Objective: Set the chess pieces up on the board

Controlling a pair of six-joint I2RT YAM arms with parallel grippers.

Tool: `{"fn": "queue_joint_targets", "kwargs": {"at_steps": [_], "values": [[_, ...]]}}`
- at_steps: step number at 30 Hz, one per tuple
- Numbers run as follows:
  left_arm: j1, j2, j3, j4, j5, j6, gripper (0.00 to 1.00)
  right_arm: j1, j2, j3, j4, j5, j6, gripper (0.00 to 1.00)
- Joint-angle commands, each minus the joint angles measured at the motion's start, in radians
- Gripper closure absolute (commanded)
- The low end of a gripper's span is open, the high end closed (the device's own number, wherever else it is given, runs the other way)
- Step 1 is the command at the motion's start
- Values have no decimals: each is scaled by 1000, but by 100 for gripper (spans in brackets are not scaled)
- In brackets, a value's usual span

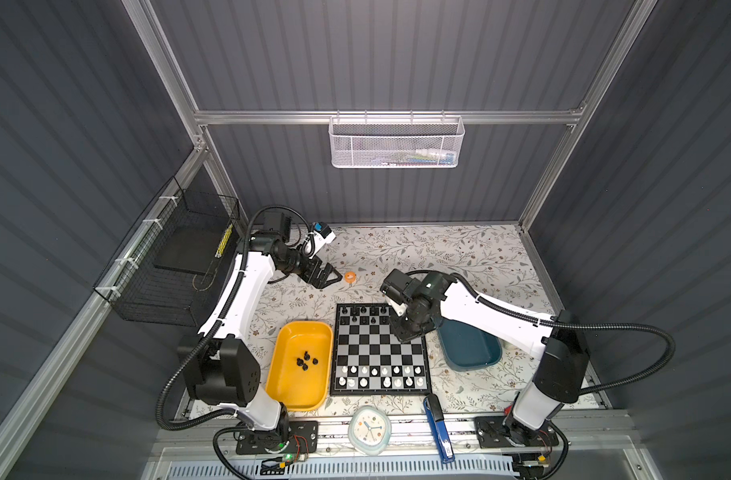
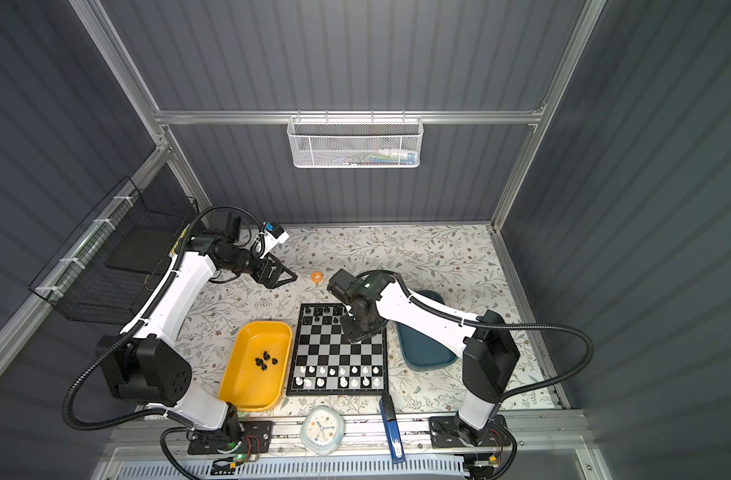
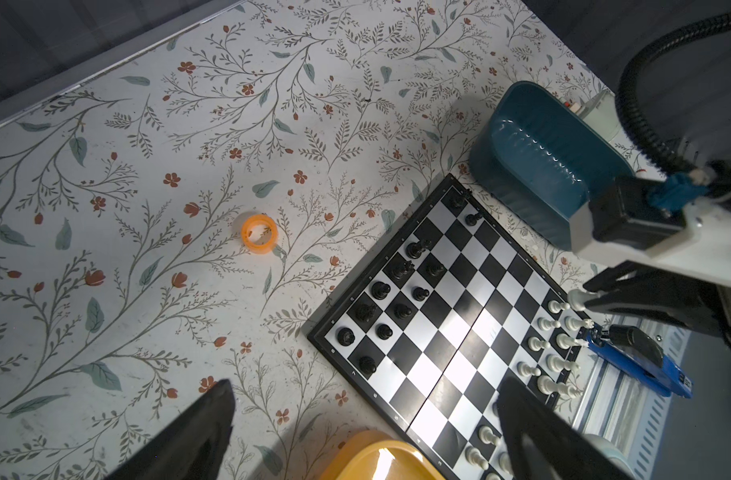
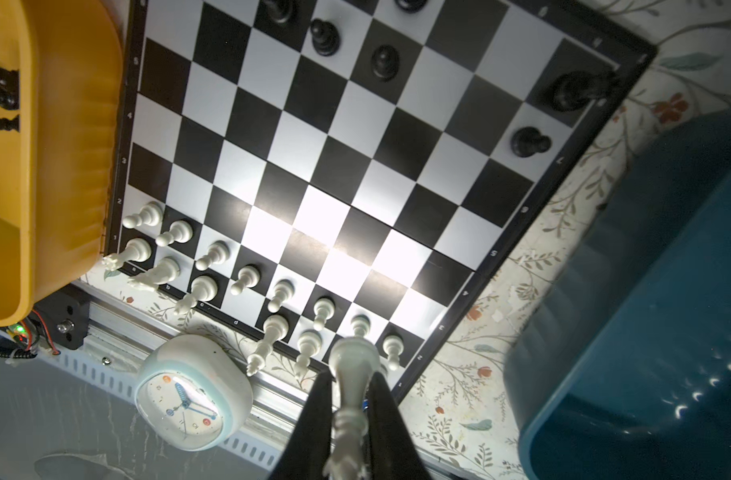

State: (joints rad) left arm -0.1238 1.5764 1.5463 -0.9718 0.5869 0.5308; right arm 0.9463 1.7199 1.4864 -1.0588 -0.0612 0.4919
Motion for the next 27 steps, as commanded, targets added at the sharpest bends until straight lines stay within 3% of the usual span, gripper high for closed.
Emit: {"fn": "queue_joint_targets", "kwargs": {"at_steps": [1, 27], "values": [[-2, -60, -30, 36, -17, -33, 0, 44, 22, 33, -5, -2, 29, 82], [18, -136, -92, 110, -52, -78, 1, 245, 180, 95, -8, 29, 41, 82]]}}
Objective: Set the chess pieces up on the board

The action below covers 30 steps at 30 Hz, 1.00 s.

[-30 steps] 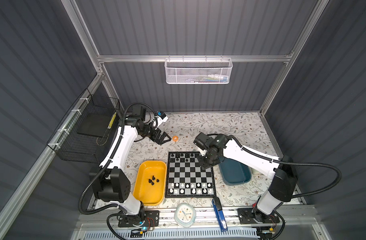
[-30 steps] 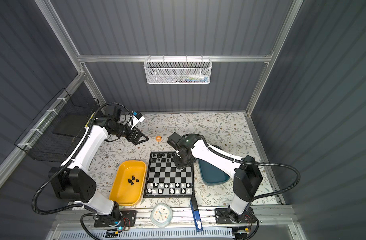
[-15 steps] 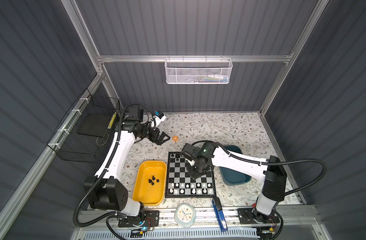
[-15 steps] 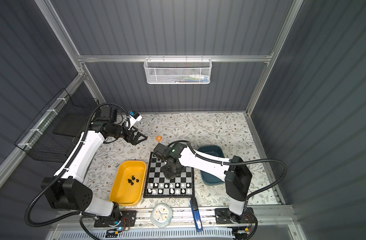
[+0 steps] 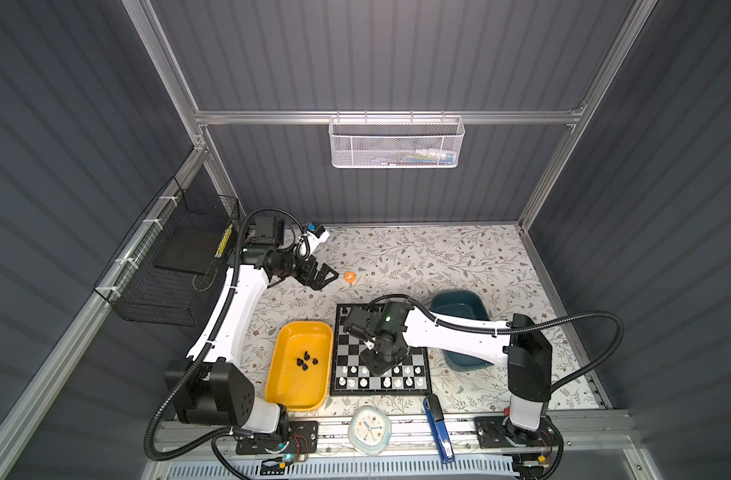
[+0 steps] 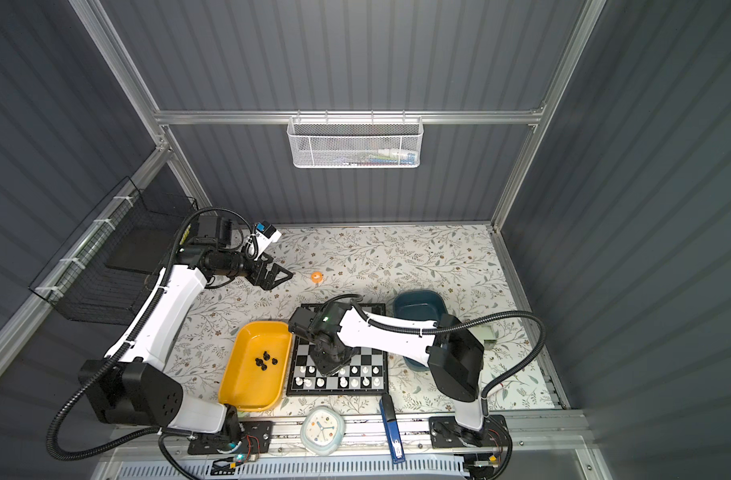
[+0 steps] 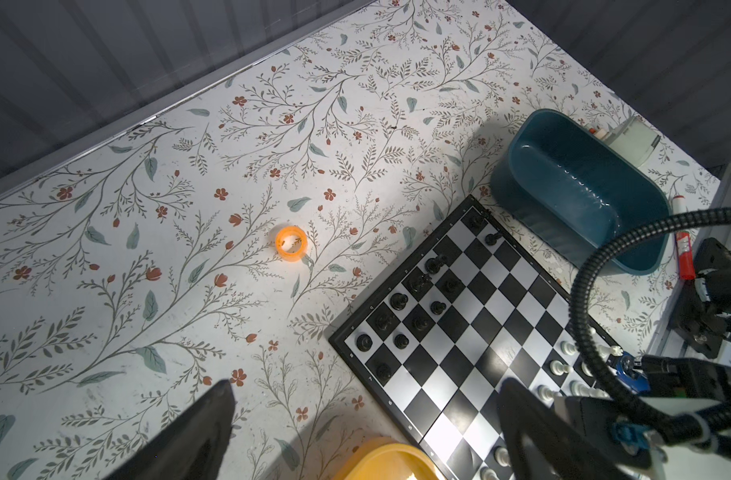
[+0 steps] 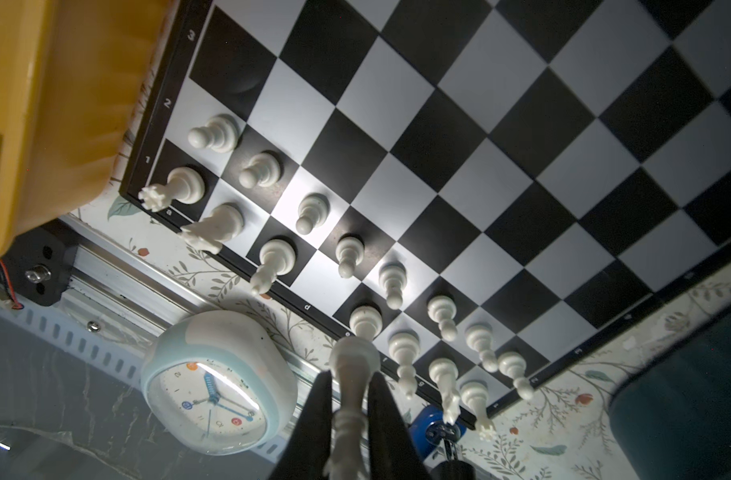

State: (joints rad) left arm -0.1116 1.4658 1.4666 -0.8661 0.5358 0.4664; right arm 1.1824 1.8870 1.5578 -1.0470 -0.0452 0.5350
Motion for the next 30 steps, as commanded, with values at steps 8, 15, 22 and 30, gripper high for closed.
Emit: {"fn": "queue_joint_targets", "kwargs": {"at_steps": [8, 15, 22, 30], "values": [[7, -19, -10, 6, 3, -17, 0, 26, 39, 18, -8, 2, -5, 82], [7, -21, -17, 9, 4, -17, 0, 43, 65, 23, -1, -8, -10, 82], [7, -20, -22, 13, 9, -21, 0, 49, 84, 35, 0, -9, -10, 82], [7, -21, -25, 13, 11, -22, 1, 51, 107, 50, -6, -10, -21, 82]]}}
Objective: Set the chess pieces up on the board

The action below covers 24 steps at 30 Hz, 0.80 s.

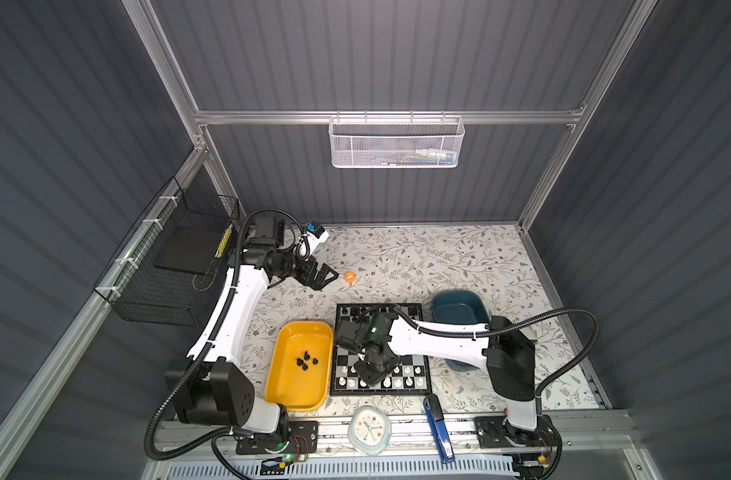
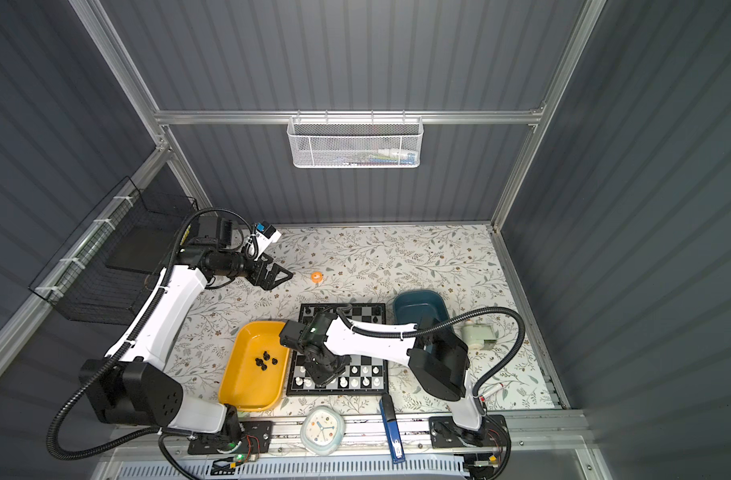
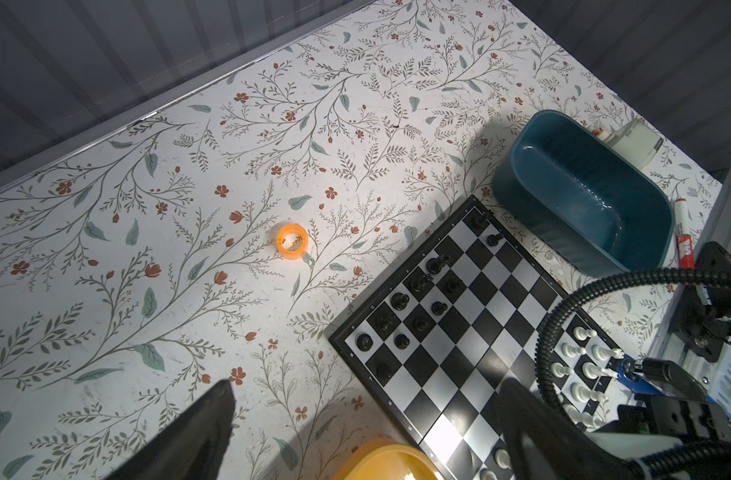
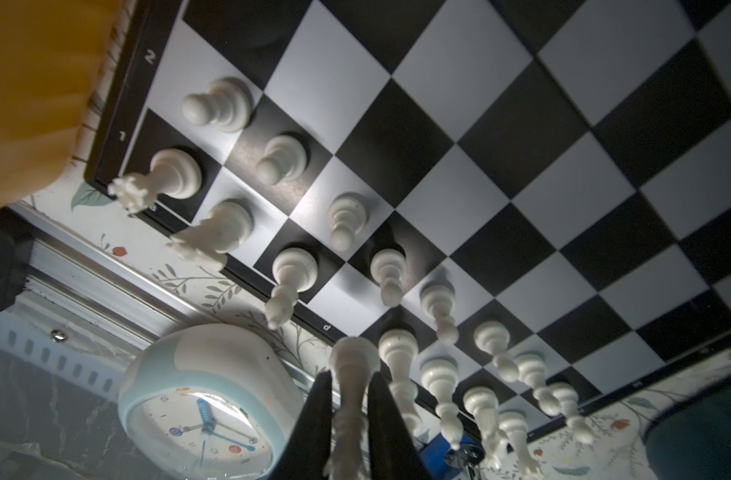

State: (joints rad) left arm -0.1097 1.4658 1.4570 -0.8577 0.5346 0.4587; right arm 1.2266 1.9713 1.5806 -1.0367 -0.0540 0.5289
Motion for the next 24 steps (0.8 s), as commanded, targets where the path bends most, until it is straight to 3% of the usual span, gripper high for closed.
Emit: {"fn": "queue_joint_targets", "kwargs": {"at_steps": [1, 24], "values": [[4, -23, -16, 5, 12, -14, 0, 6, 26, 27, -17, 0, -18, 82], [6, -22, -21, 9, 16, -15, 0, 6, 60, 15, 2, -13, -27, 82]]}}
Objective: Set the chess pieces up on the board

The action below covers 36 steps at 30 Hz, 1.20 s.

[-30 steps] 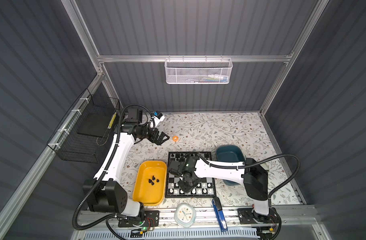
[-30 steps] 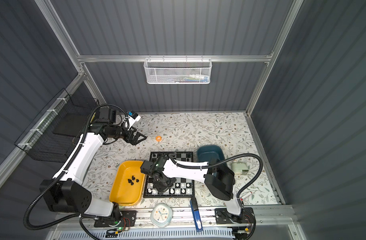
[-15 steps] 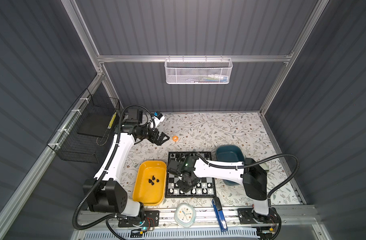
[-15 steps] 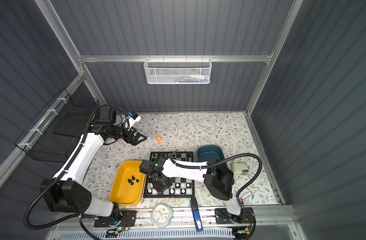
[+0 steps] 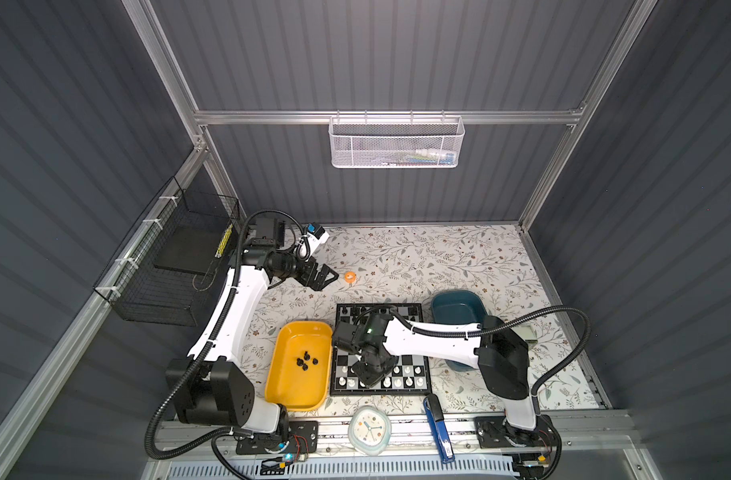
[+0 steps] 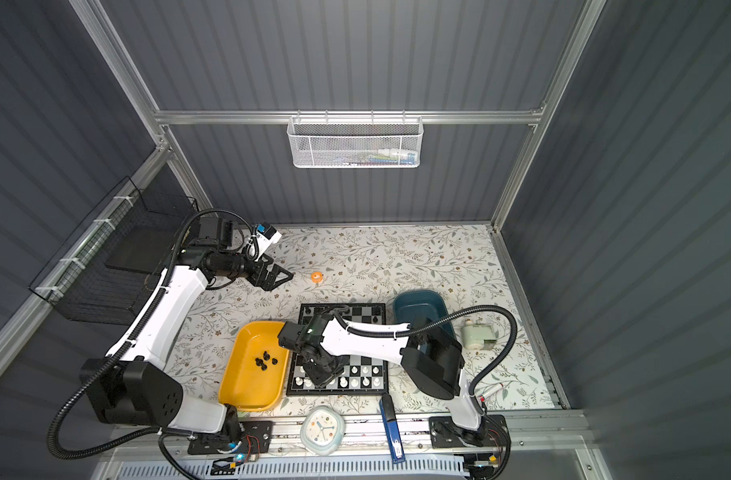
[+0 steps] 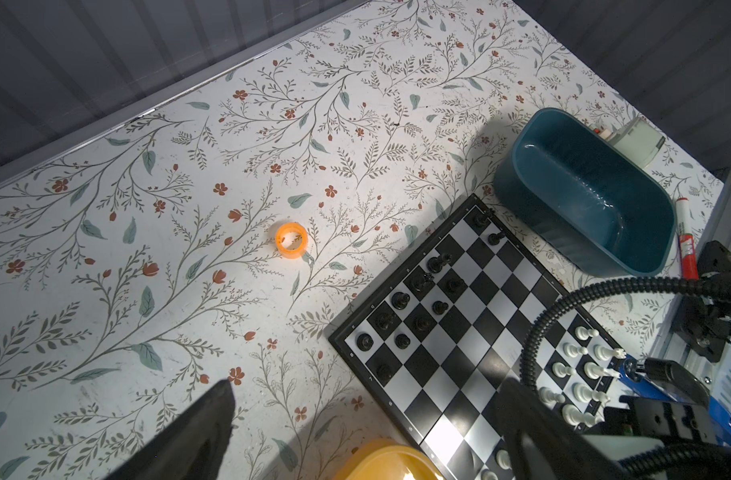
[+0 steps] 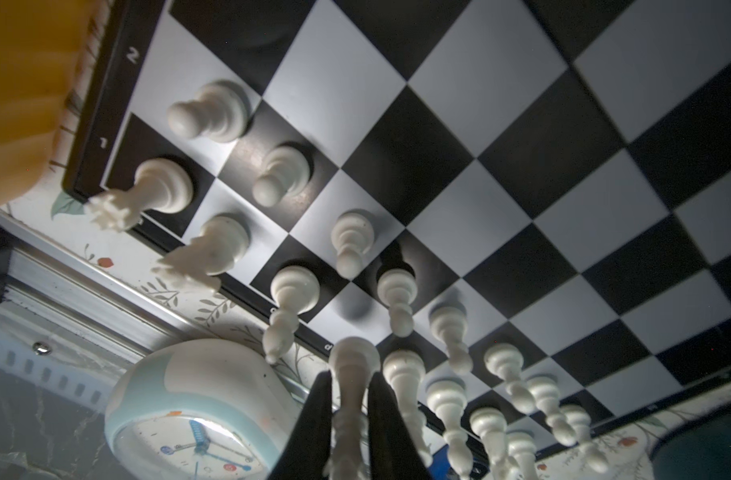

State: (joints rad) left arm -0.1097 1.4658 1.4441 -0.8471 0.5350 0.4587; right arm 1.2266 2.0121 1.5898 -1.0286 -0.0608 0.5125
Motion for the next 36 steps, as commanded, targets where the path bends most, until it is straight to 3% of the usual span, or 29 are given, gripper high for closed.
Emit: {"fn": "queue_joint_targets", "kwargs": {"at_steps": [1, 36], "values": [[5, -22, -8, -1, 16, -17, 0, 6, 22, 6, -6, -7, -11, 82], [8, -27, -21, 5, 14, -16, 1, 7, 44, 8, -12, -17, -2, 78]]}}
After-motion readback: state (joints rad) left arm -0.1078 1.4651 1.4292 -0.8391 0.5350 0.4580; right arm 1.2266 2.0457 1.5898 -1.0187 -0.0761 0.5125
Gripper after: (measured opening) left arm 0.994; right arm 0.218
